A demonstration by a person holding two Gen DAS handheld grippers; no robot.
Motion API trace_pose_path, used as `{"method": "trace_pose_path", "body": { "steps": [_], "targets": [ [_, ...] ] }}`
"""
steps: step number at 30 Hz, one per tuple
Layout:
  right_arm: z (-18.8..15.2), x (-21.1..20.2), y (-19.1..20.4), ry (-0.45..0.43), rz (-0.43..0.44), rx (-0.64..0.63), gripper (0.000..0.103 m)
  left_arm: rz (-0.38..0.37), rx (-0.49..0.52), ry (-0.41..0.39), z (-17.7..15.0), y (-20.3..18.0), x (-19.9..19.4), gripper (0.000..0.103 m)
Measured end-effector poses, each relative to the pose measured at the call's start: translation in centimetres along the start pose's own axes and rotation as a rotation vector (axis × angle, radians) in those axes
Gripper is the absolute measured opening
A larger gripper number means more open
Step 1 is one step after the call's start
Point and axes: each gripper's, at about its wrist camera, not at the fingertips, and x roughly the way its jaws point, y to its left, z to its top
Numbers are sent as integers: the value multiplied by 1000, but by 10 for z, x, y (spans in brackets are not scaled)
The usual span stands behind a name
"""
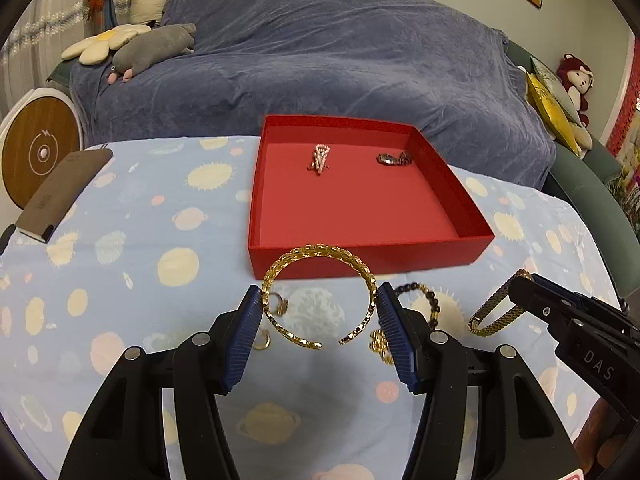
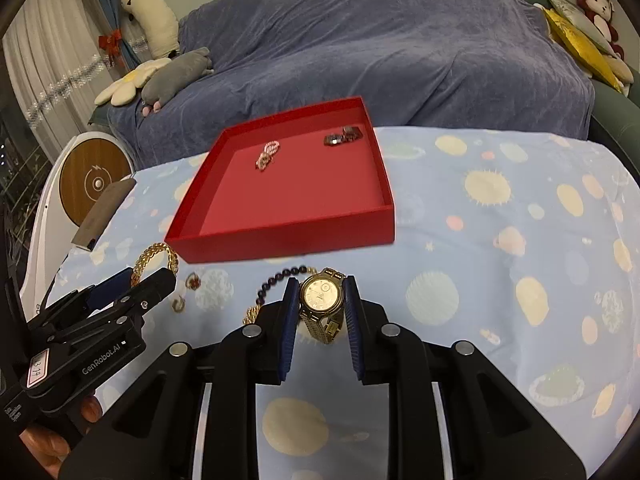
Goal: Organize jewelry
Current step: 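Grasp the gold watch with the right tool and lift it, then lower bangle and gold watch into the red box and open both tools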
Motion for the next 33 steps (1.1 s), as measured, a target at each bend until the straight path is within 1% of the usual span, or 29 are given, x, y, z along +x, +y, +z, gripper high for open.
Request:
{"method": "trace_pose_path", "body": {
  "steps": [2,5,6,8,12,15,18,21,24,27,28,29,30,33],
  "targets": [
    [20,1,0,-22,9,-7,22,-39,13,2,19,-1,2,56],
    [55,11,2,-51,27,-21,22,-18,50,-36,52,-6,12,56],
    [68,18,3,-56,30,-26,22,4,66,-51,62,-9,17,56],
    [87,33,6,-61,30,-40,22,17,75,-62,80,-11,33,56],
    [113,74,5,-47,18,-36,22,23,61,-34,101,-10,74,56],
    [118,106,-2,-9,9,-18,22,28,64,-2,107,-9,104,56],
    [119,133,-8,29,-5,-8,22,38,74,16,107,-9,125,57],
    [116,151,-10,50,-22,-21,22,44,69,45,105,-5,143,57],
    [112,161,-10,72,-14,-24,22,43,55,68,102,0,153,57],
    [109,159,-15,65,-15,-13,23,42,37,69,99,5,154,58],
    [108,156,-16,60,-16,-10,24,39,31,68,98,7,152,60],
    [107,151,-18,56,-14,-6,25,44,23,62,98,9,149,66],
    [106,143,-20,49,-7,2,26,48,11,49,98,11,143,68],
    [101,115,-24,29,0,8,31,28,-13,12,99,18,119,69]
  ]
}}
